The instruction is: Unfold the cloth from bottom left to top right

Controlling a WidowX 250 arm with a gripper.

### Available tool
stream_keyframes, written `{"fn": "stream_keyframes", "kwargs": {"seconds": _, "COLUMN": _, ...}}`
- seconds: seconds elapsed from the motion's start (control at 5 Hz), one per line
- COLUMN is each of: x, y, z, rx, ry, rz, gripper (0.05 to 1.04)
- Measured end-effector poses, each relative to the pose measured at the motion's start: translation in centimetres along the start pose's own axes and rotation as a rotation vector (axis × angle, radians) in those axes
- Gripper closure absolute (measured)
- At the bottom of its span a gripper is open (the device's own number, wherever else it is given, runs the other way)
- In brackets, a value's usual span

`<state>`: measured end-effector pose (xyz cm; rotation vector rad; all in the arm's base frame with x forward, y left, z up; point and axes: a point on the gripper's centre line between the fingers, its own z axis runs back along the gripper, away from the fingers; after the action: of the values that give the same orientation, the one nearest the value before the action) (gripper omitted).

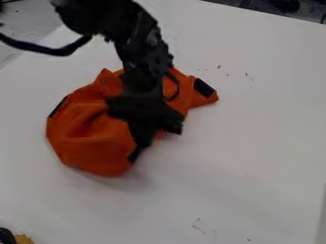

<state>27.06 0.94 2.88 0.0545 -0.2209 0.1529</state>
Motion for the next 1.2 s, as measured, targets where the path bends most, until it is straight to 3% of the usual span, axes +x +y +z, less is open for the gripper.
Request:
{"fn": "stream_keyframes", "kwargs": {"seconds": 0.2, "x": -0.8, "y": 0.2, "z": -1.0, "rx": -0.014, "ry": -0.061, "rz": -0.023, "gripper": 1.026}}
{"fn": "stream_keyframes", "kwargs": {"seconds": 0.4, "x": -1.5, "y": 0.7, "z": -1.3, "rx": -0.008, "ry": -0.055, "rz": -0.020, "gripper": 1.026}}
{"fn": "stream_keyframes", "kwargs": {"seconds": 0.8, "x": -2.7, "y": 1.7, "z": 0.5, "rx": 0.049, "ry": -0.078, "rz": -0.048, "gripper": 1.003}}
{"fn": "stream_keyframes", "kwargs": {"seconds": 1.0, "x": -3.1, "y": 1.5, "z": 1.4, "rx": 0.068, "ry": -0.079, "rz": -0.090, "gripper": 0.848}}
{"fn": "stream_keyframes", "kwargs": {"seconds": 1.2, "x": -4.3, "y": 0.9, "z": 2.1, "rx": 0.065, "ry": 0.044, "rz": -0.112, "gripper": 0.589}}
